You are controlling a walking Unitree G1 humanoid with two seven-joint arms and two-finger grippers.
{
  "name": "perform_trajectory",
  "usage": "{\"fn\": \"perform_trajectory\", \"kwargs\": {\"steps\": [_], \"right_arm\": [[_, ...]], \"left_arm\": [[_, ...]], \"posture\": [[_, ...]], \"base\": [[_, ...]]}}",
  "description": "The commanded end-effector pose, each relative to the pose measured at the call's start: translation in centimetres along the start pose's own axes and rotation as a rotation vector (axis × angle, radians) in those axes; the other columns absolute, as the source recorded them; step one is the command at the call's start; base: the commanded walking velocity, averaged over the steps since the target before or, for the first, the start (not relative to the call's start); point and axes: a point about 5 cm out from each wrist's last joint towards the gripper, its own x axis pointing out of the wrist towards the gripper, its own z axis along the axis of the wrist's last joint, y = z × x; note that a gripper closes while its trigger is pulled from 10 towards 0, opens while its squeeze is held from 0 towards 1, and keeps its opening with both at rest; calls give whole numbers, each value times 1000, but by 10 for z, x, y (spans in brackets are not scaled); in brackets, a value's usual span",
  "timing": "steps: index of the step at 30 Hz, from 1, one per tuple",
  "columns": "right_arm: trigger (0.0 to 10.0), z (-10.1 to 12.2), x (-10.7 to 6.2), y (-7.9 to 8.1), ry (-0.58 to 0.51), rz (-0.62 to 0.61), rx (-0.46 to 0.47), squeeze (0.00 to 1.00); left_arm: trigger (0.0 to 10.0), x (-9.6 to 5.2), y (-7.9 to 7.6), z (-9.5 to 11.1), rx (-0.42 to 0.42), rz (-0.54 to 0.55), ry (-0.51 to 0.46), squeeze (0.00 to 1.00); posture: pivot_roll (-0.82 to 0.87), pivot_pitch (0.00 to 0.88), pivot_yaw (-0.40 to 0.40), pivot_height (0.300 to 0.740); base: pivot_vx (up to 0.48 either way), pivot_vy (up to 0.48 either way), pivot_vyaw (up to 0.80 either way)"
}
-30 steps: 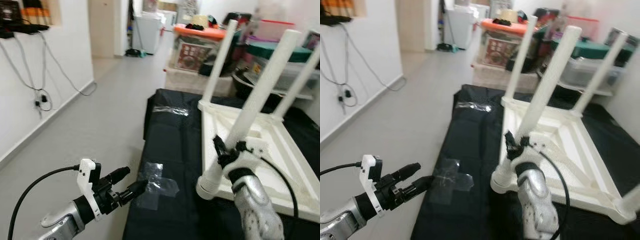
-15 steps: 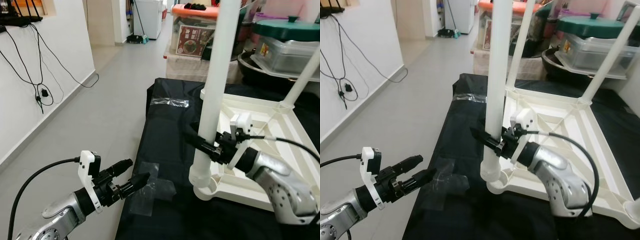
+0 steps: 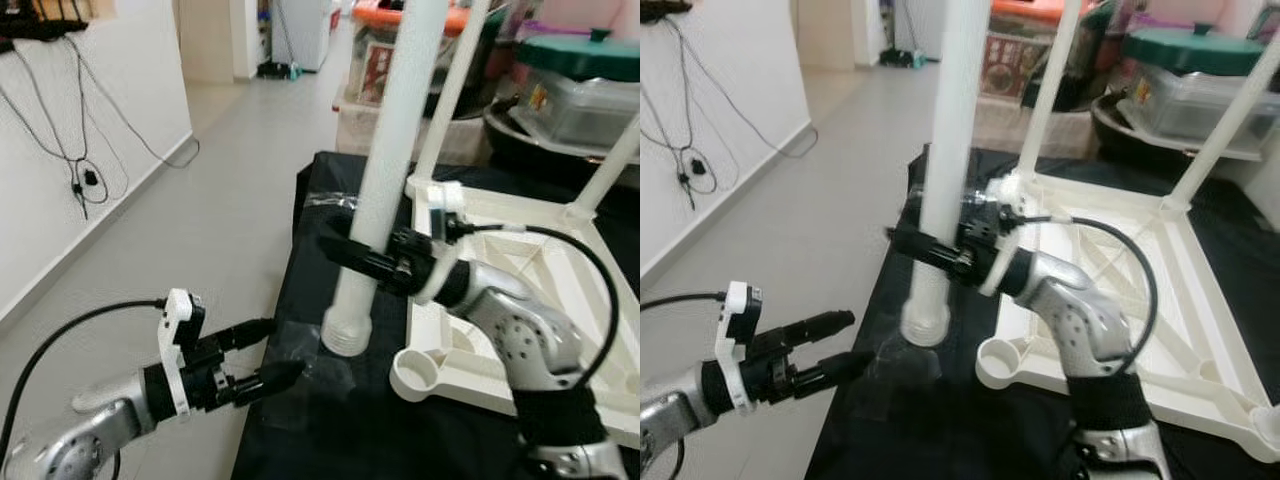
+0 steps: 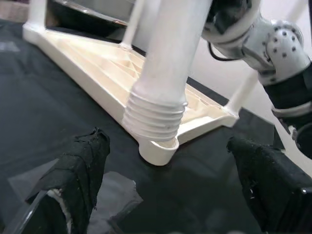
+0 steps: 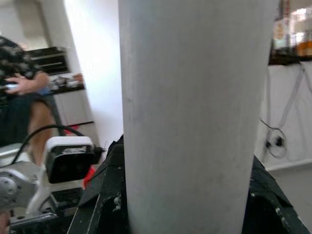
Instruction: Building children table
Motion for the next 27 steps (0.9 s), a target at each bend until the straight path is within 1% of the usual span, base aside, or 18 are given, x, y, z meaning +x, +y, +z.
{"fn": "perform_trajectory", "kwargs": {"steps": [1,3,4,6,7,8,11,15,18,19,21,23,24,25,26,27], "right_arm": [[0,2,4,2,-13,13,14,0],[0,0,18,11,-40,48,37,0],[0,0,18,11,-40,48,37,0],[0,-1,29,16,-61,77,56,0],[0,-1,29,16,-61,77,56,0],[0,-2,36,22,-72,107,81,0],[0,-4,41,26,-74,129,101,0],[0,-5,43,28,-75,137,110,0],[0,-6,49,33,-79,153,133,0],[0,-6,49,33,-79,153,133,0],[0,-7,52,34,-80,152,140,0],[0,-7,52,34,-80,152,141,0],[0,-7,53,35,-82,151,144,0],[0,-7,53,35,-82,151,144,0],[0,-7,55,36,-87,150,147,0],[0,-7,56,37,-89,149,148,0]], "left_arm": [[10000,-2,2,-4,-8,-4,37,0],[10000,0,6,-1,16,-15,53,0],[10000,0,6,-1,16,-15,53,0],[10000,2,8,-1,38,-25,74,0],[10000,2,8,-1,38,-25,74,0],[10000,4,10,0,61,-35,82,0],[10000,7,12,1,74,-46,84,0],[10000,10,13,1,78,-56,88,0],[10000,18,14,0,91,-97,109,0],[10000,18,14,0,91,-97,109,0],[10000,23,15,1,94,-118,107,0],[10000,24,15,1,95,-122,106,0],[9569,25,15,1,96,-129,107,0],[9569,25,15,1,96,-129,107,0],[2863,27,16,0,98,-137,108,0],[0,29,16,0,96,-143,107,0]], "posture": [[75,0,-93,740],[75,0,-90,740],[75,0,-90,740],[73,0,-89,740],[73,0,-89,740],[72,0,-89,740],[75,0,-92,740],[73,0,-92,740],[65,0,-88,740],[65,0,-88,740],[65,0,-87,740],[65,0,-87,740],[62,0,-85,740],[62,0,-85,740],[59,0,-84,740],[56,0,-82,740]], "base": [[0,0,0],[0,0,0],[0,0,0],[0,0,0],[0,0,0],[0,0,0],[0,0,0],[0,0,0],[0,0,0],[0,0,0],[0,0,0],[0,0,0],[0,0,0],[0,0,0],[0,0,0],[0,0,0]]}}
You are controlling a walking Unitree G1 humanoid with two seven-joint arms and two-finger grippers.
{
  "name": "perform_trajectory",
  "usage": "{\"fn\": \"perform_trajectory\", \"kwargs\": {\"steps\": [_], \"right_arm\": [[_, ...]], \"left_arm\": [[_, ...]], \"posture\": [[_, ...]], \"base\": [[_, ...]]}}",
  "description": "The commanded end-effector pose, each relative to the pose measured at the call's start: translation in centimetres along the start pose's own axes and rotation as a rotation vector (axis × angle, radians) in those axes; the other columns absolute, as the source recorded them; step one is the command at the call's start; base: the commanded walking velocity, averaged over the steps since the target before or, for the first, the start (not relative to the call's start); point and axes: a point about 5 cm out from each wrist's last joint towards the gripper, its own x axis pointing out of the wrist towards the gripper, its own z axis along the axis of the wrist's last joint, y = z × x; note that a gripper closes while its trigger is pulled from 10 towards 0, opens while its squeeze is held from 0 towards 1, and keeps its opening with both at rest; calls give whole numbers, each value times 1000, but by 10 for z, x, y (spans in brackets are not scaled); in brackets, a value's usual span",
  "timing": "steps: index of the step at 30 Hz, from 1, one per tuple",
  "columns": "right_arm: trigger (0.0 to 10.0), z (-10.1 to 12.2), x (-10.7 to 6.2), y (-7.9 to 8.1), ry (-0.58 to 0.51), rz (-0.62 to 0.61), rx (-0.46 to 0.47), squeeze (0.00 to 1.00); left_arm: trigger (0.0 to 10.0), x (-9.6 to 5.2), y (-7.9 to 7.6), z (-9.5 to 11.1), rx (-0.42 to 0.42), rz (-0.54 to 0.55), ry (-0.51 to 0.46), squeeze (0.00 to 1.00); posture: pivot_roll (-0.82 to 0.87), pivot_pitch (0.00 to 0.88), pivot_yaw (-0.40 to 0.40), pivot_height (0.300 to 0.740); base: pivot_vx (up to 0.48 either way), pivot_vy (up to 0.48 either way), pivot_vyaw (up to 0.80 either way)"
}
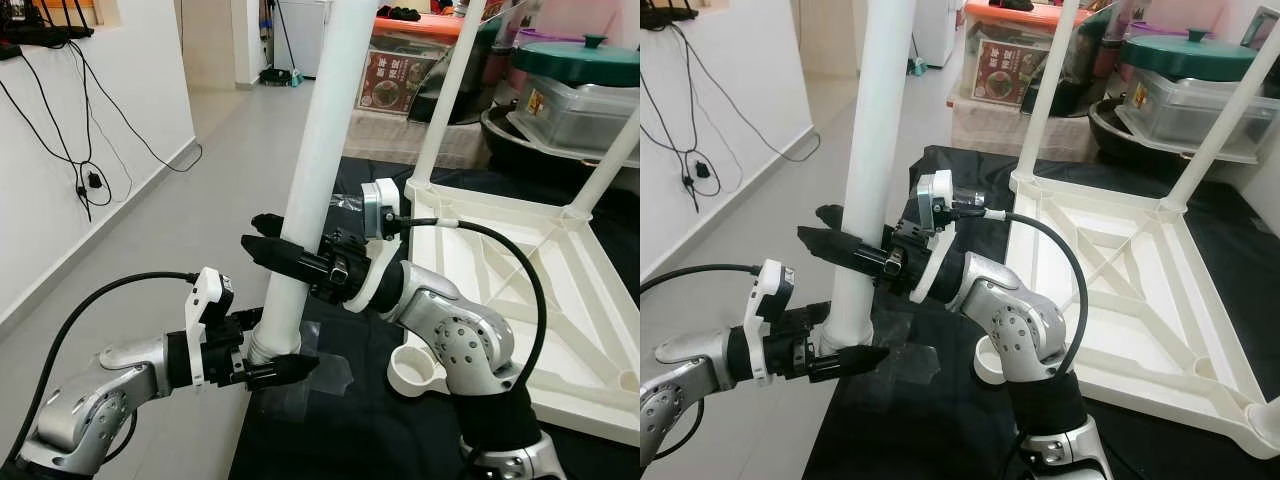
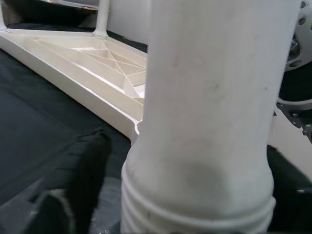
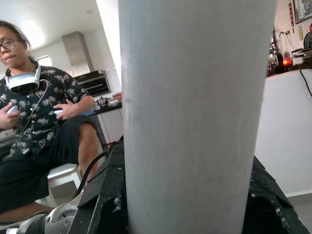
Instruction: Building children table
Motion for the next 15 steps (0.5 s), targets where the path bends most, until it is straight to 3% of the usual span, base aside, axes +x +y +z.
{"fn": "perform_trajectory", "kwargs": {"steps": [1,15], "right_arm": [[0,6,6,6,-10,30,-20,0],[0,7,6,-1,-19,-52,-23,0]], "left_arm": [[0,5,0,-2,3,-20,9,0],[0,7,0,-5,-4,-13,-14,0]], "posture": [[56,0,-82,740],[59,0,-85,740]], "base": [[0,0,0],[0,0,0]]}}
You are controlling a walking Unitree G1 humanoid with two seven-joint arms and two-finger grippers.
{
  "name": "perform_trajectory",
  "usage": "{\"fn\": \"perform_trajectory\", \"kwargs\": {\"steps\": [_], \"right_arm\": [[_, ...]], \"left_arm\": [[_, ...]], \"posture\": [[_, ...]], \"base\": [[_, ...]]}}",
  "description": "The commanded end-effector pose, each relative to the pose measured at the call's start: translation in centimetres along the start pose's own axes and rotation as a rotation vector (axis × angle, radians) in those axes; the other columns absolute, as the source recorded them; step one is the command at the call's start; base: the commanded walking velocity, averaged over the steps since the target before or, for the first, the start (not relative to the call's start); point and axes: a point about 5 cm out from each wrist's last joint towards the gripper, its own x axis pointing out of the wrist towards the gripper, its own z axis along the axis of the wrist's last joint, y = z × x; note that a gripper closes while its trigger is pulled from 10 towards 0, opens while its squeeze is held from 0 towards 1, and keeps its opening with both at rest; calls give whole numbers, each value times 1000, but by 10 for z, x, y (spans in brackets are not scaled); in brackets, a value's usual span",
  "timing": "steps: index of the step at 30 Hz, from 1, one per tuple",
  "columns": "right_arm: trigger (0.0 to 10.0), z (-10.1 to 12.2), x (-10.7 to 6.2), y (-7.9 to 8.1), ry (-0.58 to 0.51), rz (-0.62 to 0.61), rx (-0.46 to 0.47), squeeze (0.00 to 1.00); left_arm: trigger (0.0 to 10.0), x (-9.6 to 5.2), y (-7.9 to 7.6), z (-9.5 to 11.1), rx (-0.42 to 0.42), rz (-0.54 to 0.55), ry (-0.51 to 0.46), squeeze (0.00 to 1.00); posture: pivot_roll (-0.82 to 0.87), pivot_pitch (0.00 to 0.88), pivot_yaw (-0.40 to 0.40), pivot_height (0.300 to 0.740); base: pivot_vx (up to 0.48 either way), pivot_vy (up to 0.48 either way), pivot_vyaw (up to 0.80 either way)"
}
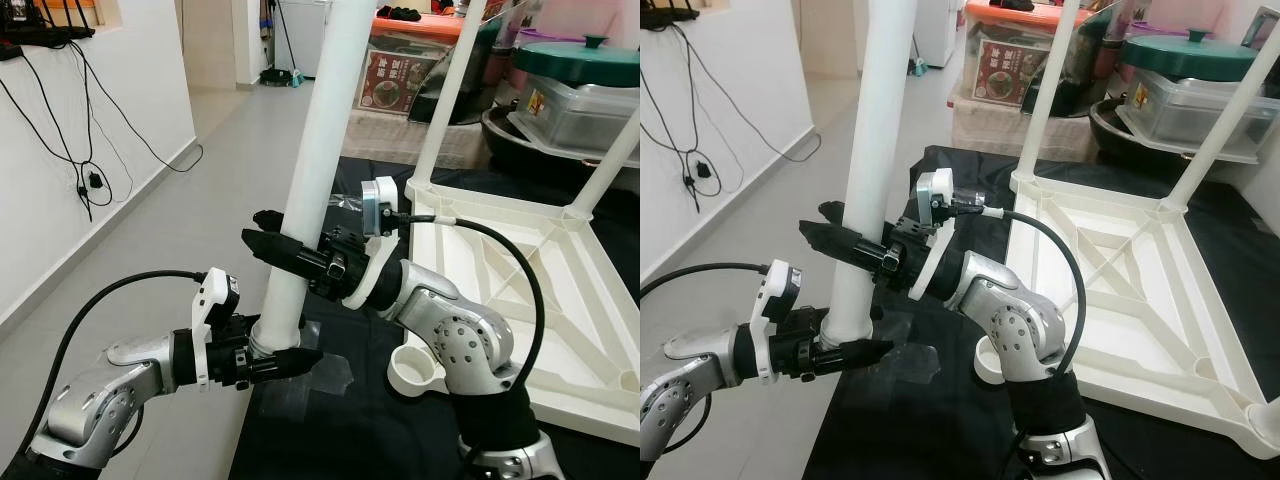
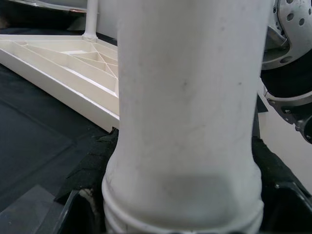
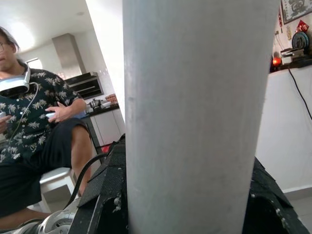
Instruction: Building children table
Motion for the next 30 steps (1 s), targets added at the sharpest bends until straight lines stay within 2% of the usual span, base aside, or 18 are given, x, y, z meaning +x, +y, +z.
{"fn": "perform_trajectory", "kwargs": {"steps": [1,2,3,4,5,6,7,8,10,11,14,23,25,26,30], "right_arm": [[10000,4,3,-4,-1,-66,-39,0],[10000,4,3,-4,-1,-66,-39,0],[10000,4,0,-16,5,-192,-53,251],[10000,4,0,-16,5,-192,-53,251],[10000,4,-3,-21,7,-256,-61,1000],[10000,1,-7,-27,38,-333,-77,1000],[10000,1,-7,-27,38,-333,-77,1000],[10000,-1,-11,-31,65,-393,-87,910],[10000,-2,-13,-33,82,-430,-93,910],[10000,-5,-16,-35,100,-472,-86,0],[10000,-16,-19,-36,124,-538,-55,0],[10000,-23,-14,-32,108,-539,20,0],[10000,-27,-8,-27,72,-529,118,0],[10000,-27,-8,-27,72,-529,118,0],[10000,-30,-2,-21,36,-516,213,0]], "left_arm": [[0,1,-1,-3,-13,17,-3,0],[0,1,-1,-3,-13,17,-3,0],[0,-1,2,-2,4,46,-3,0],[0,-1,2,-2,4,46,-3,0],[4157,-3,2,0,18,63,-2,0],[9765,-5,4,1,38,93,1,0],[9765,-5,4,1,38,93,1,0],[10000,-6,5,2,55,121,7,0],[10000,-7,6,3,67,139,11,0],[10000,-9,9,2,86,169,22,0],[10000,-10,15,-5,131,246,95,0],[10000,-8,18,-7,169,262,122,0],[10000,-8,22,-7,191,284,120,0],[10000,-8,22,-7,191,284,120,0],[10000,-4,23,-9,208,292,119,0]], "posture": [[61,0,-87,740],[61,0,-87,740],[61,0,-87,740],[61,0,-87,740],[61,0,-88,740],[62,0,-89,740],[62,0,-89,740],[62,0,-89,740],[62,0,-89,740],[60,0,-89,740],[61,0,-92,740],[59,0,-90,740],[54,0,-90,740],[54,0,-90,740],[50,0,-90,740]], "base": [[0,0,0],[0,0,0],[0,0,0],[0,0,0],[0,0,0],[0,0,0],[0,0,0],[0,0,0],[0,0,0],[0,0,0],[0,0,0],[0,0,0],[0,0,0],[0,0,0],[0,0,0]]}}
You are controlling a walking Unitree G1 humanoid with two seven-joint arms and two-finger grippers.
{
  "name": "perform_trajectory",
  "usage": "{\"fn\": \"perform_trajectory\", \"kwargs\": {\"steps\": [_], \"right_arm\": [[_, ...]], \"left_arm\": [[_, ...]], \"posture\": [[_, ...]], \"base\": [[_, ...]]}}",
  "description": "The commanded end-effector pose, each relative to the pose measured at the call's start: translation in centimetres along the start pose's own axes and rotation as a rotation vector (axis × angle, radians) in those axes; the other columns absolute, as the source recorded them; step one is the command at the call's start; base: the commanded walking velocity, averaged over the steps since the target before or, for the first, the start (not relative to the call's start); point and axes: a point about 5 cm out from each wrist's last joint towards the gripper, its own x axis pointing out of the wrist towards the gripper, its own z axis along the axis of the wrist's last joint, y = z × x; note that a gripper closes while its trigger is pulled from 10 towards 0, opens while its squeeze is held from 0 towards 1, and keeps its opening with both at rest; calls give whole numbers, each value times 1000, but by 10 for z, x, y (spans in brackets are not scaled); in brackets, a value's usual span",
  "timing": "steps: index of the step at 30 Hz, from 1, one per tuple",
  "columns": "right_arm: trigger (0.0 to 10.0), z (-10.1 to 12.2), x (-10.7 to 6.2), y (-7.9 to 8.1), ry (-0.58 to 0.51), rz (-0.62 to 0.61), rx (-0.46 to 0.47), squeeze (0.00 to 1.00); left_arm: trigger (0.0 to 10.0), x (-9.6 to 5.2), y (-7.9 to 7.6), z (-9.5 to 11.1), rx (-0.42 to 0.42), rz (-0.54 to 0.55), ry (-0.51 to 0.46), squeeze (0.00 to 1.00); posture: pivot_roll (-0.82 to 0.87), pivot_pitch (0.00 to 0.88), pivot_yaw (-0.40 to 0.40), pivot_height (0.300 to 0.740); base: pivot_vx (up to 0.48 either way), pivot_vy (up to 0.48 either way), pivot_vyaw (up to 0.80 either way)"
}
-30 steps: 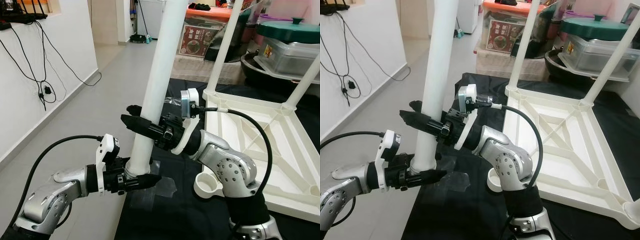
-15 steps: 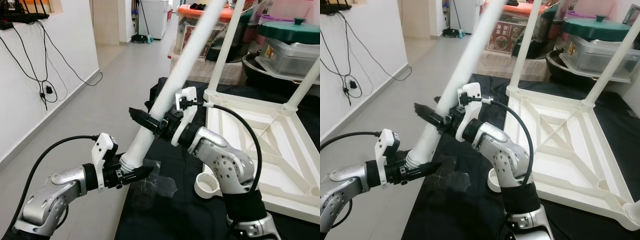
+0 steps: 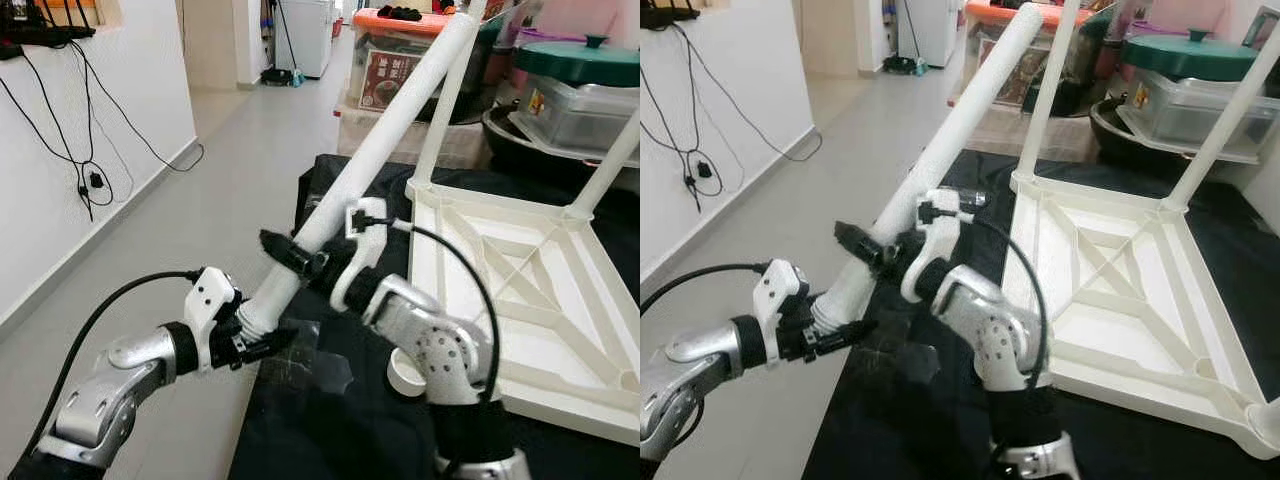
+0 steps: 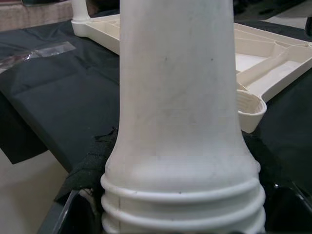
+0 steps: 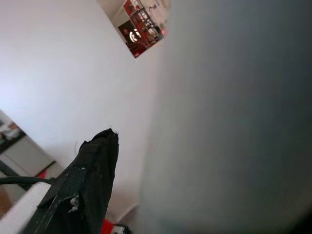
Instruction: Building children table
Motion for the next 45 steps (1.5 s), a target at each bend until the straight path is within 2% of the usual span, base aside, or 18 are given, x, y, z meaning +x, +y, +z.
{"fn": "perform_trajectory", "kwargs": {"steps": [1,3,4,5,7,8,10,11,22,23,24,28,36,38,39,40,44,45], "right_arm": [[7255,1,-2,4,-13,0,46,0],[7255,0,-1,6,-13,2,63,0],[4863,-1,0,7,-17,-2,81,0],[4863,-1,0,7,-17,-2,81,0],[2941,-2,1,6,-28,-24,95,0],[1098,-1,2,5,-37,-43,91,0],[1098,-1,3,4,-43,-55,86,0],[0,0,4,2,-52,-71,78,0],[0,5,4,1,-90,-130,50,0],[0,5,4,1,-93,-131,48,0],[0,6,3,0,-96,-131,42,0],[0,10,0,-2,-104,-124,12,0],[0,17,-6,-9,-111,-122,-31,0],[0,35,-25,-26,-93,-109,-146,0],[0,35,-25,-26,-93,-109,-146,0],[0,48,-40,-37,-67,-100,-244,0],[0,56,-51,-45,-45,-98,-302,0],[0,61,-58,-49,-28,-100,-338,0]], "left_arm": [[10000,5,-2,0,24,-5,-11,0],[10000,7,-3,0,27,-6,-12,0],[10000,8,-4,0,28,-11,-13,0],[10000,8,-4,0,28,-11,-13,0],[10000,10,-5,-1,28,-16,-19,0],[10000,11,-6,-1,28,-20,-22,0],[10000,11,-7,-1,27,-22,-25,0],[10000,12,-8,-1,25,-25,-27,0],[10000,13,-11,-4,28,-28,-35,0],[10000,14,-9,-3,30,-15,-44,129],[10000,14,-6,-2,27,10,-60,1000],[10000,10,4,4,5,75,-114,1000],[10000,2,9,10,-11,109,-153,1000],[10000,-14,3,9,-74,112,-176,1000],[10000,-14,3,9,-74,112,-176,1000],[10000,-24,-1,7,-111,124,-185,1000],[10000,-29,-3,5,-134,137,-190,1000],[10000,-31,-4,4,-144,150,-192,0]], "posture": [[44,0,-89,740],[44,0,-89,740],[43,0,-92,740],[43,0,-92,740],[43,0,-94,740],[43,0,-94,740],[43,0,-94,740],[45,0,-96,740],[46,0,-95,740],[45,0,-92,740],[45,0,-92,740],[48,0,-93,740],[53,0,-94,740],[57,0,-98,740],[57,0,-98,740],[56,0,-100,740],[54,0,-104,740],[54,0,-106,740]], "base": [[0,0,0],[0,0,0],[0,0,0],[0,0,0],[0,0,0],[0,0,0],[0,0,0],[0,0,0],[0,0,0],[0,0,0],[0,0,0],[0,0,0],[0,0,0],[0,0,0],[0,0,0],[0,0,0],[0,0,0],[0,0,0]]}}
